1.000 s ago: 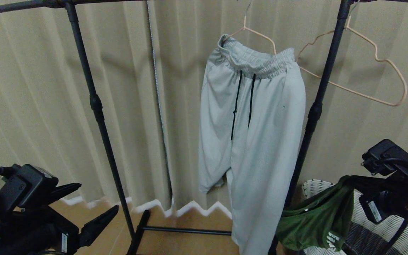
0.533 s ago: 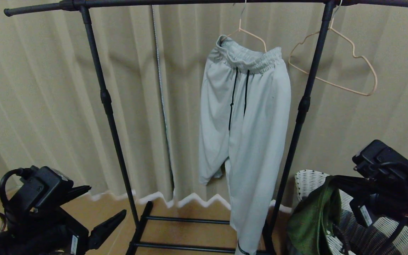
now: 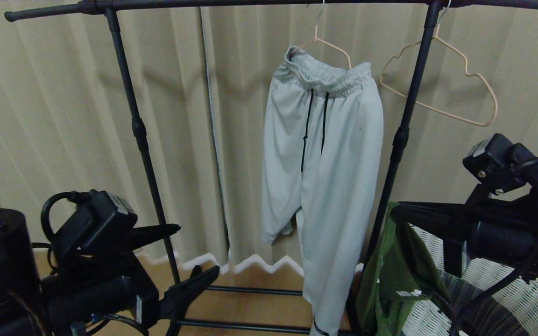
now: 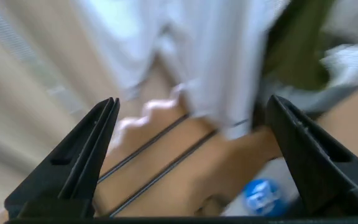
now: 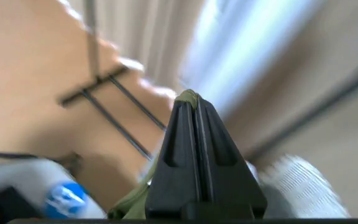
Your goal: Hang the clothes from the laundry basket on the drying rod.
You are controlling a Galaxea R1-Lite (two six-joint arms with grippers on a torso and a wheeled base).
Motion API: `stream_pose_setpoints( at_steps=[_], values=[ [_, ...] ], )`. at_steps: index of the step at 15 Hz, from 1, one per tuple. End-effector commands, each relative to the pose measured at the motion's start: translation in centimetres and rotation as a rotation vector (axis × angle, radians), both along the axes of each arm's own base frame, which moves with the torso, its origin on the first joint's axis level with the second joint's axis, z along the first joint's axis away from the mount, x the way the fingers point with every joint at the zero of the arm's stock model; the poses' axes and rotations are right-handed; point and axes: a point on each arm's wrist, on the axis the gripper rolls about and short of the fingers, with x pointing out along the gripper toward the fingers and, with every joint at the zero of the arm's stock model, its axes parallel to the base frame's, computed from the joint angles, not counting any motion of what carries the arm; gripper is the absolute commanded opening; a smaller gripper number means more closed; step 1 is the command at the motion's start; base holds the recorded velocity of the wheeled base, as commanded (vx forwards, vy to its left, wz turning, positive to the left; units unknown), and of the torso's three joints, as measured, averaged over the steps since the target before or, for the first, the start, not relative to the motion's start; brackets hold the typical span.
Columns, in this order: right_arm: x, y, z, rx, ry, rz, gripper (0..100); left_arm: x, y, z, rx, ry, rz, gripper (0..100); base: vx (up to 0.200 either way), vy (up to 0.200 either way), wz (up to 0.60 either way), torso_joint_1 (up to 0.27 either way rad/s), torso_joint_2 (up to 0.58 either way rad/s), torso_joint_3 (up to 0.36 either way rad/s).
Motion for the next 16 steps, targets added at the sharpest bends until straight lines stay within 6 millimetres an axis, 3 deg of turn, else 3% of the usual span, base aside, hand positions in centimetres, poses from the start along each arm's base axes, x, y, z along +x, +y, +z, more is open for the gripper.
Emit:
stream_pose_setpoints(
  at_steps=[1,4,6,12,16],
  values=[
    [0.5,2.4,0.1,0.03,0.026,0.078,0,1.1,-4.4,0.4,-0.062,0.078,-0.109,100,0.0,0.0,0.0,0.0,0.0,0.0],
    [0.2,4.4,0.8,0.079,0.019,0.15,0,3.4,-8.5,-0.6,-0.084,0.175,-0.121,100,0.0,0.0,0.0,0.0,0.0,0.0],
    [0.4,5.6,1.2,0.112,-0.005,0.189,0,4.6,-10.2,-1.5,-0.081,0.204,-0.08,100,0.0,0.0,0.0,0.0,0.0,0.0],
    [0.6,6.4,1.8,0.149,-0.047,0.215,0,5.5,-12.2,-1.5,-0.225,0.289,-0.061,100,0.0,0.0,0.0,0.0,0.0,0.0],
    [0.6,6.4,1.9,0.152,-0.05,0.213,0,4.6,-11.5,-2.1,-0.248,0.277,-0.076,100,0.0,0.0,0.0,0.0,0.0,0.0]
  ],
)
